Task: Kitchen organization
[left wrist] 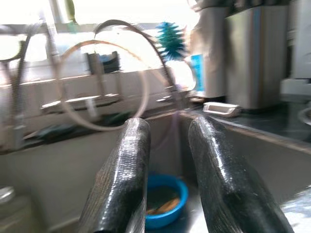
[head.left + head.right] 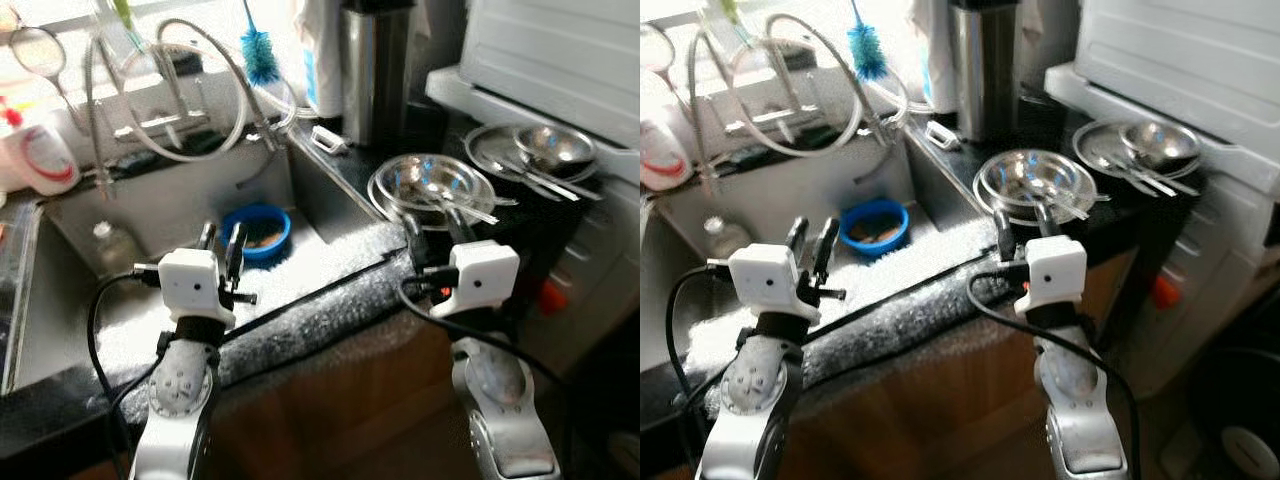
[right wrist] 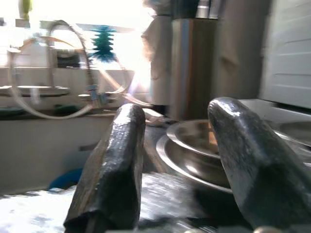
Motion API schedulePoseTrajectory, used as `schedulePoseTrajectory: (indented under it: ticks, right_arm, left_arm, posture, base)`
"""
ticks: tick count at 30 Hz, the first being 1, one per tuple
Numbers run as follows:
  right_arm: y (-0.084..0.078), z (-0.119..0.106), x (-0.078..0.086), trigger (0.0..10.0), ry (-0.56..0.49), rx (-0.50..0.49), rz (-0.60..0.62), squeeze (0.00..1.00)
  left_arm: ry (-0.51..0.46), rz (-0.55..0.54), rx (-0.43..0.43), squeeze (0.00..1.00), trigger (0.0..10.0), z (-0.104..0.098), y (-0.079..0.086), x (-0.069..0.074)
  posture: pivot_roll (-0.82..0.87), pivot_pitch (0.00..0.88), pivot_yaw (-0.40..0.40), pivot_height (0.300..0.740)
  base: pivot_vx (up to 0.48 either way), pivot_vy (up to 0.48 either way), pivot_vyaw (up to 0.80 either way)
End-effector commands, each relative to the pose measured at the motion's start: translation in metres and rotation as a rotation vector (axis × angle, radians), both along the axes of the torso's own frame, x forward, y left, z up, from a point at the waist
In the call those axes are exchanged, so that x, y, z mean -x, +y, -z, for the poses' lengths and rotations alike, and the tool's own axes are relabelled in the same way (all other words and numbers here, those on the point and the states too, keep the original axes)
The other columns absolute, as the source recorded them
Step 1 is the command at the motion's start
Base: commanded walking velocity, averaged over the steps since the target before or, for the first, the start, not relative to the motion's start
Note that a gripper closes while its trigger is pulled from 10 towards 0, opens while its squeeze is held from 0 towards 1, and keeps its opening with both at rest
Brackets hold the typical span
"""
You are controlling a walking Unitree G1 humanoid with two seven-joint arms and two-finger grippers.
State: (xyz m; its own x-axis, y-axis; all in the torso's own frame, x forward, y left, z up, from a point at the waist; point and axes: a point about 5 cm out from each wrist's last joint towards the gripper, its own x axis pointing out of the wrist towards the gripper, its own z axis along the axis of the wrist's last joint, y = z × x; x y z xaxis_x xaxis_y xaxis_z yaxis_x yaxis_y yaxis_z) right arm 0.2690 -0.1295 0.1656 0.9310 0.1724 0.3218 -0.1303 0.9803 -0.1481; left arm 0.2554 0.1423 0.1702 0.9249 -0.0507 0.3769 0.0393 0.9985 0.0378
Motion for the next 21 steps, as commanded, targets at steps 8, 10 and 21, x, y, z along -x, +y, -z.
schedulePoseTrajectory:
  ticks: [8, 10, 21]
  right_arm:
    - [0.0056, -0.0027, -0.0005, 10.0, -0.008, 0.005, -0.03, 0.0]
    - [0.0057, -0.0027, -0.0006, 10.0, -0.008, 0.005, -0.03, 0.0]
    - [0.007, -0.0026, -0.0008, 10.0, -0.008, 0.01, -0.037, 0.0]
  left_arm:
    - [-0.004, -0.027, -0.005, 0.0, 10.0, -0.0007, 0.0053, -0.0008]
    - [-0.004, -0.028, -0.003, 0.0, 10.0, -0.0006, 0.0052, -0.0008]
    - [-0.005, -0.027, 0.005, 0.0, 10.0, -0.0006, 0.0053, -0.001]
  posture:
    - [-0.21, 0.0, 0.065, 0.74]
    - [-0.21, 0.0, 0.065, 0.74]
    - [-0.21, 0.0, 0.064, 0.74]
  base:
    - [0.0, -0.183, 0.0]
    - [0.0, -0.3, 0.0]
    - [0.0, -0.022, 0.0]
